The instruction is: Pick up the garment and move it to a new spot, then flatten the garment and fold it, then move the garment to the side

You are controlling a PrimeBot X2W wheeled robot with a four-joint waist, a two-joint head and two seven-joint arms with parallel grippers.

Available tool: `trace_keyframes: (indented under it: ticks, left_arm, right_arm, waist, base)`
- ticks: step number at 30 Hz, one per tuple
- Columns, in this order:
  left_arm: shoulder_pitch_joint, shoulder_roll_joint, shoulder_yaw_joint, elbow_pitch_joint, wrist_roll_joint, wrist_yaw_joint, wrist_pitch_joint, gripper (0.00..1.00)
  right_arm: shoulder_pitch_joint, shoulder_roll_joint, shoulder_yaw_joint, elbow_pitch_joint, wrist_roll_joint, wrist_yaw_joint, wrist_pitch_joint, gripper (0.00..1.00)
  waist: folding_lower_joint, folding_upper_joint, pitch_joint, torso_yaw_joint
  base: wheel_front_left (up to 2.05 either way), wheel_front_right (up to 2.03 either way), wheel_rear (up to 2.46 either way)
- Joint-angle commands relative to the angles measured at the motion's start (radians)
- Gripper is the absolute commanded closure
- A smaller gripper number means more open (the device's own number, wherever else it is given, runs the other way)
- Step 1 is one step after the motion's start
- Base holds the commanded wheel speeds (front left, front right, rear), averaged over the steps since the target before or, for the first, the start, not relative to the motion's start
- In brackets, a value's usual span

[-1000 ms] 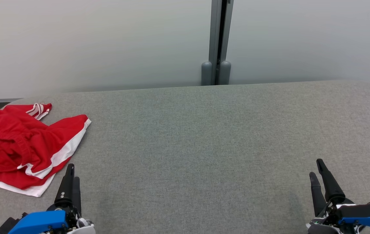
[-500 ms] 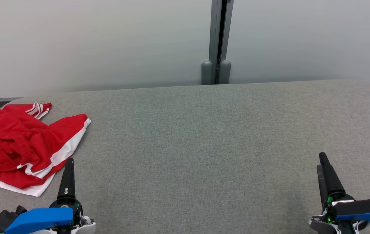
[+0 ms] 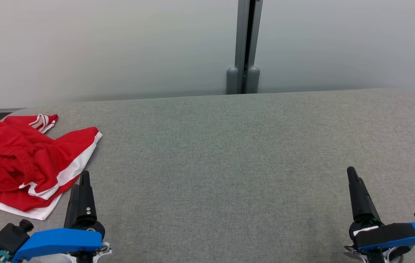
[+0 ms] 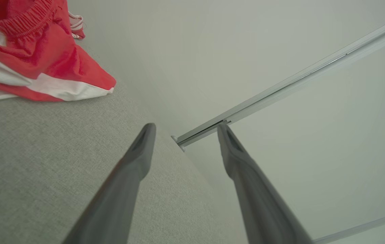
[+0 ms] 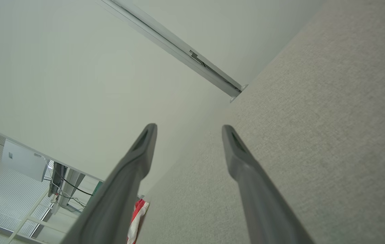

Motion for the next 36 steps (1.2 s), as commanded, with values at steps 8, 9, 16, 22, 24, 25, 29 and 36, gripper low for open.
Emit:
trace_keyframes:
  ticks: [8, 9, 16, 22, 24, 25, 29, 36]
  left_arm:
    - [0.014, 0.008, -0.036, -0.032, 0.182, 0.025, -0.034, 0.00]
    - [0.016, 0.008, -0.039, -0.032, 0.201, 0.026, -0.037, 0.00]
    - [0.030, 0.009, -0.054, -0.024, 0.311, 0.042, -0.060, 0.00]
    - [0.041, 0.009, -0.067, -0.014, 0.388, 0.049, -0.077, 0.00]
    - [0.044, 0.009, -0.070, -0.013, 0.412, 0.052, -0.082, 0.00]
    - [0.045, 0.009, -0.071, -0.012, 0.424, 0.053, -0.086, 0.00]
    - [0.048, 0.009, -0.073, -0.009, 0.467, 0.059, -0.096, 0.00]
    - [0.055, 0.010, -0.075, -0.004, 0.538, 0.060, -0.114, 0.00]
  right_arm:
    - [0.009, -0.008, 0.025, -0.010, -0.170, 0.001, -0.034, 0.00]
    - [0.009, -0.008, 0.027, -0.008, -0.189, 0.001, -0.037, 0.00]
    - [0.009, -0.008, 0.041, 0.009, -0.302, 0.002, -0.060, 0.00]
    - [0.007, -0.009, 0.052, 0.025, -0.386, 0.002, -0.077, 0.00]
    - [0.006, -0.009, 0.056, 0.031, -0.415, 0.002, -0.082, 0.00]
    - [0.005, -0.009, 0.058, 0.033, -0.428, 0.002, -0.086, 0.00]
    - [-0.001, -0.010, 0.067, 0.040, -0.480, 0.002, -0.097, 0.00]
    - [-0.008, -0.010, 0.079, 0.046, -0.564, 0.002, -0.115, 0.00]
  waist:
    - [0.0000, 0.0000, 0.002, 0.001]
    - [0.0000, 0.0000, 0.002, 0.001]
    - [0.0000, 0.0000, 0.003, 0.002]
    - [0.0000, 0.0000, 0.003, 0.002]
    - [0.0000, 0.0000, 0.003, 0.003]
    - [0.0000, 0.0000, 0.004, 0.002]
    - [0.0000, 0.0000, 0.006, 0.003]
    - [0.0000, 0.0000, 0.009, 0.004]
  base:
    - [0.00, 0.00, 0.00]
    - [0.00, 0.00, 0.00]
    - [0.00, 0.00, 0.00]
    - [0.00, 0.00, 0.00]
    - [0.00, 0.00, 0.00]
    - [0.00, 0.00, 0.00]
    - [0.00, 0.00, 0.00]
    - [0.00, 0.00, 0.00]
